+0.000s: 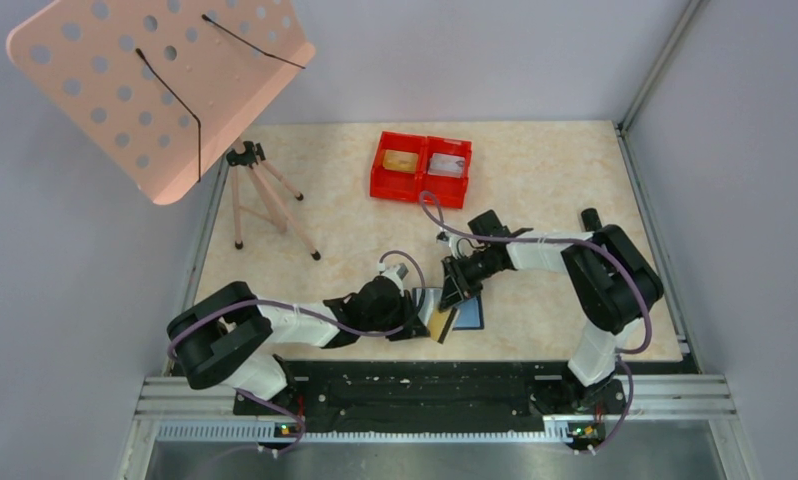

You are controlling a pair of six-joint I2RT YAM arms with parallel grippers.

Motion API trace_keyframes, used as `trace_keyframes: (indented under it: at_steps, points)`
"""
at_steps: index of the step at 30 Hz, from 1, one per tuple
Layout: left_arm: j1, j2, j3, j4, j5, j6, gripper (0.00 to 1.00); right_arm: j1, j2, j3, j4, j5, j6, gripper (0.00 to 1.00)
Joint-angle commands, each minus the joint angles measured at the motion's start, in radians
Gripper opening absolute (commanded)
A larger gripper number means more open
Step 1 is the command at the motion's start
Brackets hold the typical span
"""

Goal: Take the credit cards out of the card holder
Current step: Pick up the credit card from the card holder.

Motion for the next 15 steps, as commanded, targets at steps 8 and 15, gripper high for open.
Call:
trace_keyframes:
  at_steps: [8, 15]
  points:
    - [0.0, -0.132, 0.034, -0.117, -0.07, 0.04, 0.14, -0.007, -0.203, 0.008, -0.009, 0.064, 0.098, 0.0]
    - [0.001, -0.336, 0.137, -0.317, -0.22, 0.272, 0.37, -0.02, -0.336, -0.004, 0.024, 0.232, 0.433, 0.0]
